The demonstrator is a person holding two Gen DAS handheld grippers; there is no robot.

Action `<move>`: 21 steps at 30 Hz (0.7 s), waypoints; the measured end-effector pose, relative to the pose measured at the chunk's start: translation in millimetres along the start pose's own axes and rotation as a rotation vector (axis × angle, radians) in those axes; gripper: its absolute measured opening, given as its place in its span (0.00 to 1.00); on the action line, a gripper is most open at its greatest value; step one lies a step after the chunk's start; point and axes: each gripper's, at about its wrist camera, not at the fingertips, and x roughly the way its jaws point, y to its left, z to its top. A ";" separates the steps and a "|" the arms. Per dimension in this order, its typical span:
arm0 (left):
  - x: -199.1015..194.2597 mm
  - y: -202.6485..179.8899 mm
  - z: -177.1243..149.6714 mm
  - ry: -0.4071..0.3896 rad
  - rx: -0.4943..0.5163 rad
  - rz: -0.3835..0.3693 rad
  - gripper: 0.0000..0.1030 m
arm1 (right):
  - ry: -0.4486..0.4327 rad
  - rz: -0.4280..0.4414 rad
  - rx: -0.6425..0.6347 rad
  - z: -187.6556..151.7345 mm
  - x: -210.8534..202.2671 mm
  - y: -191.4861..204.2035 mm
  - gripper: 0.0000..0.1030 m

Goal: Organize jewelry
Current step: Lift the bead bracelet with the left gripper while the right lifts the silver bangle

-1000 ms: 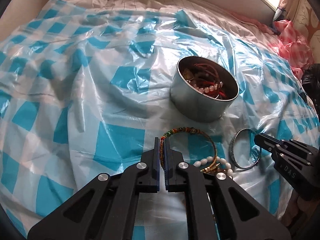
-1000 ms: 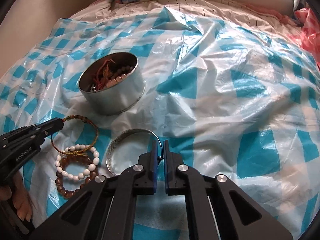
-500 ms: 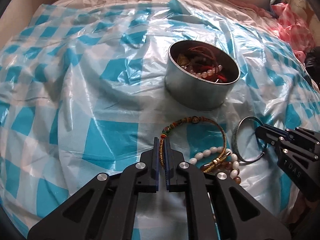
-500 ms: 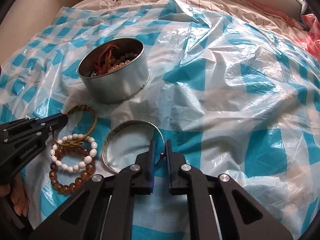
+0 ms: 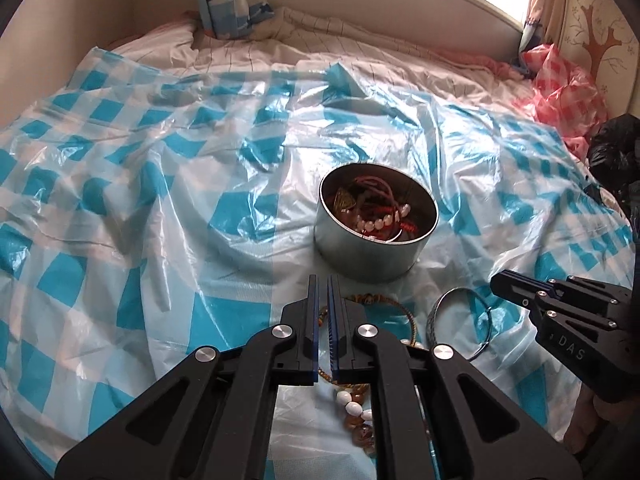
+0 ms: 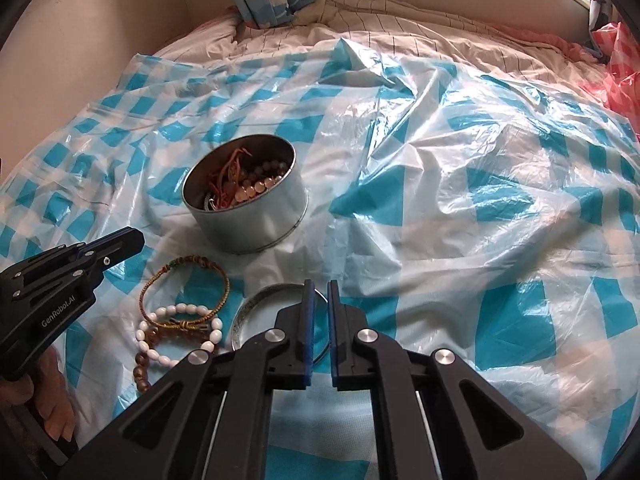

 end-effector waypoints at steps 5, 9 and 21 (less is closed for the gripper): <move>-2.0 -1.3 0.3 -0.013 0.003 -0.004 0.04 | -0.013 0.009 0.009 0.8 -3.0 -2.0 0.05; -2.9 -2.4 -0.3 -0.024 0.004 -0.007 0.04 | -0.018 0.007 0.015 1.4 -4.0 -4.2 0.05; 36.2 3.0 -11.1 0.170 0.013 0.118 0.44 | 0.138 -0.064 -0.067 -12.8 32.6 1.9 0.32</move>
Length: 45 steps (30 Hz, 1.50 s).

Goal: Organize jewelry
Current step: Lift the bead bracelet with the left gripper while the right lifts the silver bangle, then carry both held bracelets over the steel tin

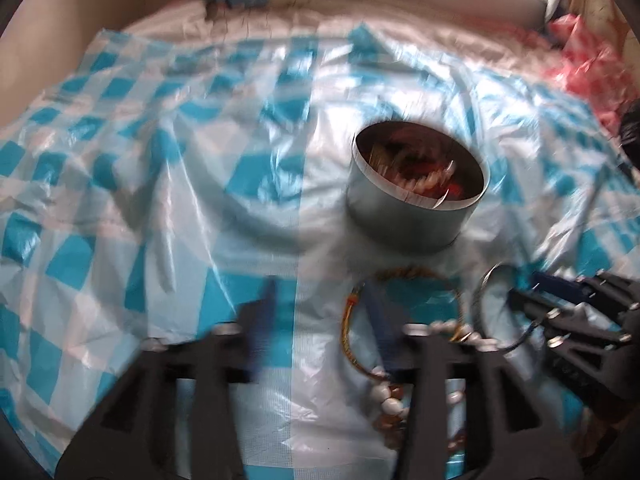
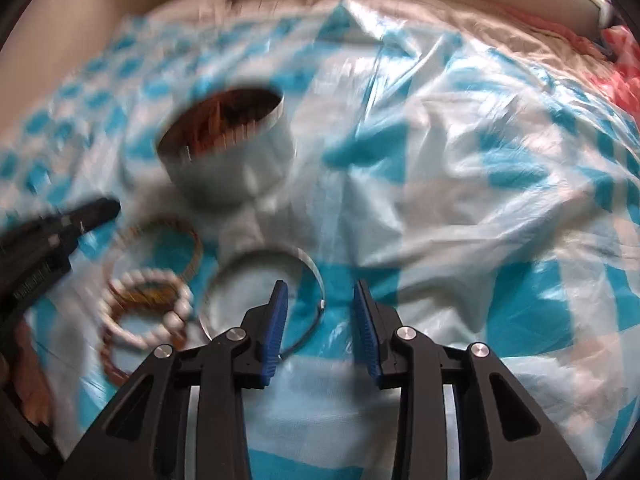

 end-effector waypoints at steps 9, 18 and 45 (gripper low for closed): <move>-23.2 1.7 2.3 -0.097 -0.008 -0.153 0.03 | -0.087 0.065 0.040 3.6 -22.5 -3.8 0.07; -73.5 1.5 12.3 -0.352 -0.049 -0.357 0.03 | -0.310 0.102 0.051 15.1 -63.3 -4.1 0.07; -65.5 1.9 46.9 -0.371 -0.142 -0.470 0.03 | -0.522 0.128 0.060 52.9 -92.1 8.6 0.08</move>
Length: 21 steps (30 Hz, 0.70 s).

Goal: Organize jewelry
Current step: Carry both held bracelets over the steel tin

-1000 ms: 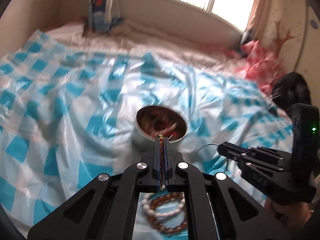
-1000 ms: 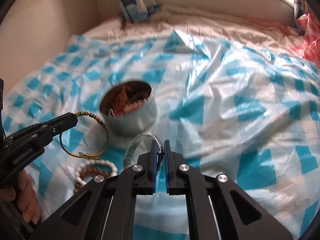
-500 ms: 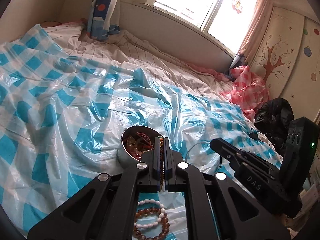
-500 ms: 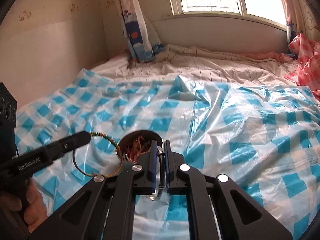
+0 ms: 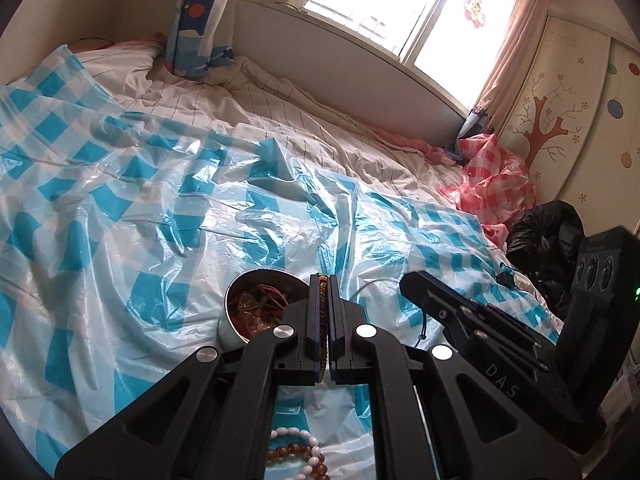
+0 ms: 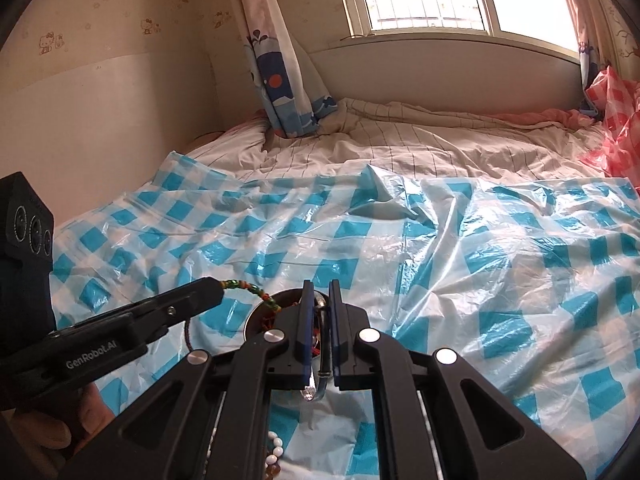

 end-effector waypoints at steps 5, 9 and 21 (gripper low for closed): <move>9.6 1.0 1.8 0.009 -0.003 0.003 0.03 | -0.010 0.003 0.004 7.4 8.7 -1.2 0.08; 18.3 4.8 3.2 0.016 -0.013 0.013 0.03 | -0.012 0.008 0.004 10.9 14.6 -0.8 0.08; 63.2 31.8 -3.8 0.143 -0.081 0.108 0.03 | 0.008 0.021 0.019 13.1 32.6 -5.1 0.08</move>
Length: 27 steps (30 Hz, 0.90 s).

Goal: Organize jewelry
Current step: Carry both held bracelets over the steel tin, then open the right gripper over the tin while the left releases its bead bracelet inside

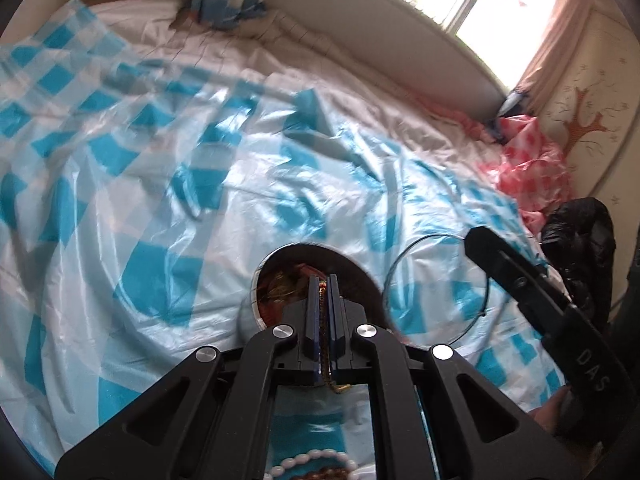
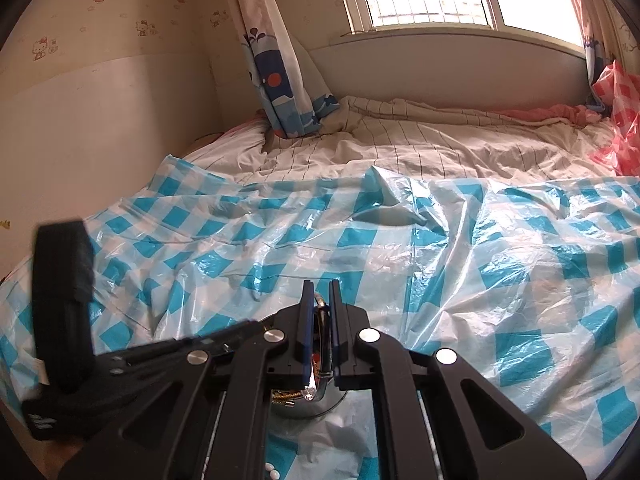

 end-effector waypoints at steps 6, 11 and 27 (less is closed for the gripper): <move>-3.8 12.7 1.8 -0.019 -0.049 0.016 0.04 | 0.035 0.024 0.010 -1.7 15.9 1.3 0.08; -8.0 23.2 3.9 -0.038 -0.100 0.035 0.08 | 0.075 0.081 0.068 -3.7 33.6 0.3 0.08; -23.4 37.4 7.7 -0.093 -0.156 0.066 0.18 | 0.193 -0.016 0.016 -22.2 72.5 2.7 0.44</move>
